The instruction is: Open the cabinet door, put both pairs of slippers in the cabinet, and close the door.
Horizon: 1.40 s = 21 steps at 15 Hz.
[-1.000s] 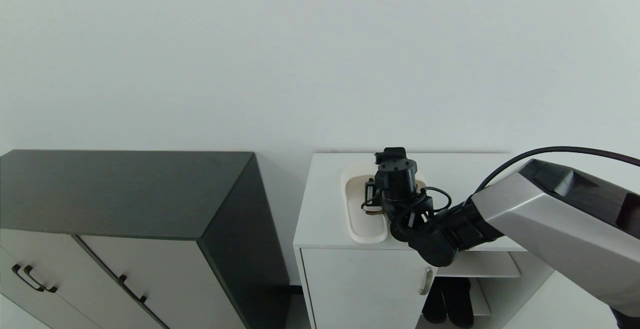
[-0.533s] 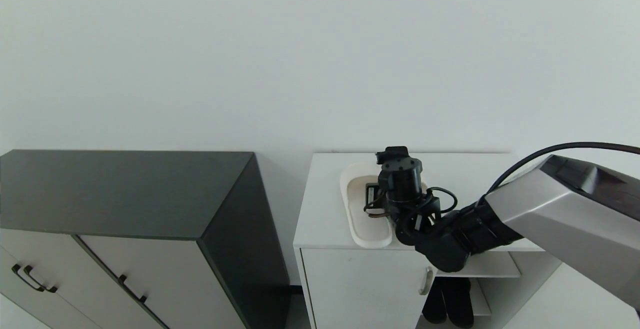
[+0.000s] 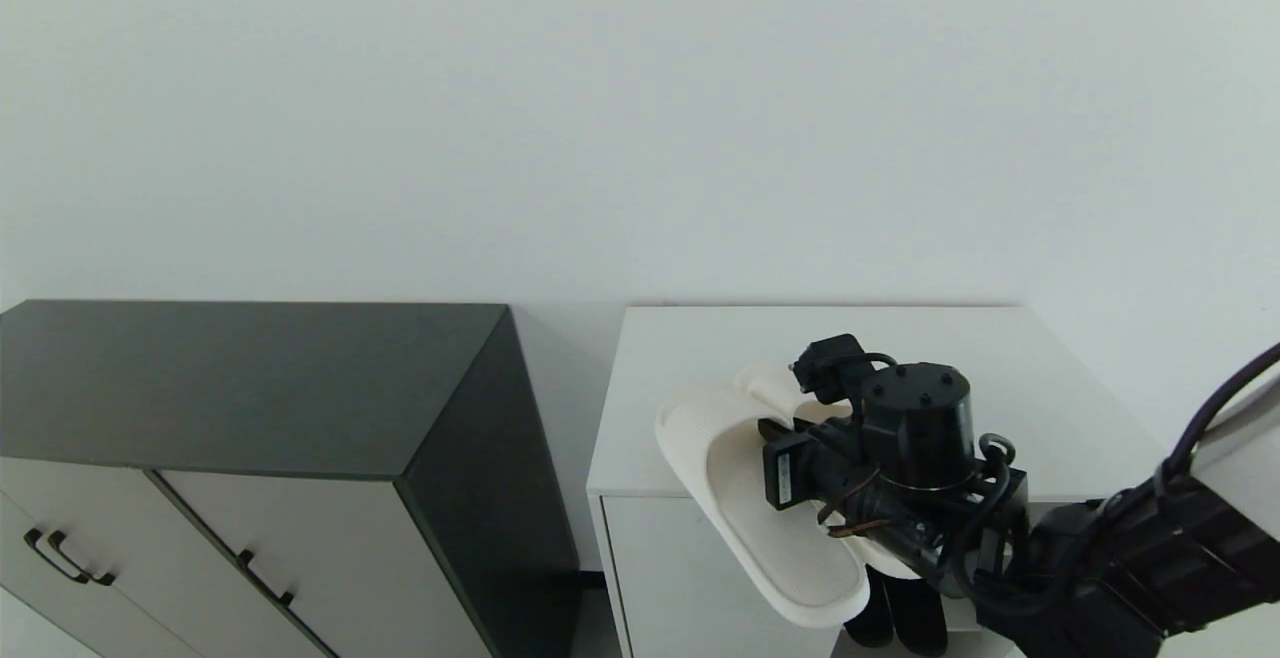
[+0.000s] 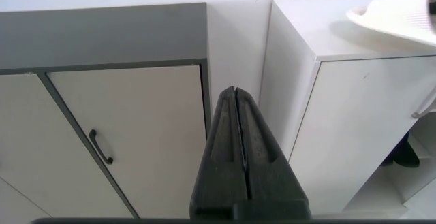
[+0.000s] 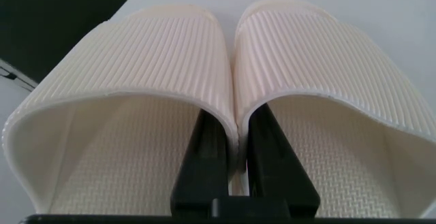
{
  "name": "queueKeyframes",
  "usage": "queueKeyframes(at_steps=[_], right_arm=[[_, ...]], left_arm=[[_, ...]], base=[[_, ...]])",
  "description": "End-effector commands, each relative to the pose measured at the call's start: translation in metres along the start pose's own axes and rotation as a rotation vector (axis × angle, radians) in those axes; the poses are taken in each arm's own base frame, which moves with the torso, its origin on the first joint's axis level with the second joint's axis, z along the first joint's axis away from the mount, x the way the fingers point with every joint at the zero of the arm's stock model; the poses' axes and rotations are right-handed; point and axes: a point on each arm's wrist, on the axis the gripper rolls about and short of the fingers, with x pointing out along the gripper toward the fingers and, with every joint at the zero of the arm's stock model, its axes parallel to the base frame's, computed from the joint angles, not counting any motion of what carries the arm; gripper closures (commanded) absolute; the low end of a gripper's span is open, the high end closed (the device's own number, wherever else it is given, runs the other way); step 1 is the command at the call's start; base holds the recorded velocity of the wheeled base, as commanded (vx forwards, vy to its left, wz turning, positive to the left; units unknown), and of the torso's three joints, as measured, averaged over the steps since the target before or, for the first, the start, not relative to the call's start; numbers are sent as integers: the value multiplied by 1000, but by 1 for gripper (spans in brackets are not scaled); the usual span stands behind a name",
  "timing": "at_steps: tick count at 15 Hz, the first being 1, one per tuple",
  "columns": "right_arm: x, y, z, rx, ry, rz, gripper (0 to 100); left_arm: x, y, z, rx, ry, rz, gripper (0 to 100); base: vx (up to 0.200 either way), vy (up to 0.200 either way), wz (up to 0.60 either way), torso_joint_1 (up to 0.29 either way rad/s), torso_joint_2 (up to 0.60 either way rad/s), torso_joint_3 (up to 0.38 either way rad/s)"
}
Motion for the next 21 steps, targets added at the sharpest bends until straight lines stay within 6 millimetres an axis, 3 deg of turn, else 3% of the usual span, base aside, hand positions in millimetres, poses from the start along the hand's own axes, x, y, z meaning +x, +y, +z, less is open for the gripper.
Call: queueKeyframes(at_steps=[1,14,21], right_arm=[[-15,-2,5,-1,-10,8,100],[-18,-2,-4,-5,30,55,100],[-17,-3,-8,-6,40,53,100]], left_arm=[[0,0,0,0,0,0,100],[0,0,0,-6,0,0,100],[0,0,0,-8,-2,2,100]], base=[[0,0,0,0,0,0],[-185,0,0,1,2,3],[0,0,0,0,0,0]])
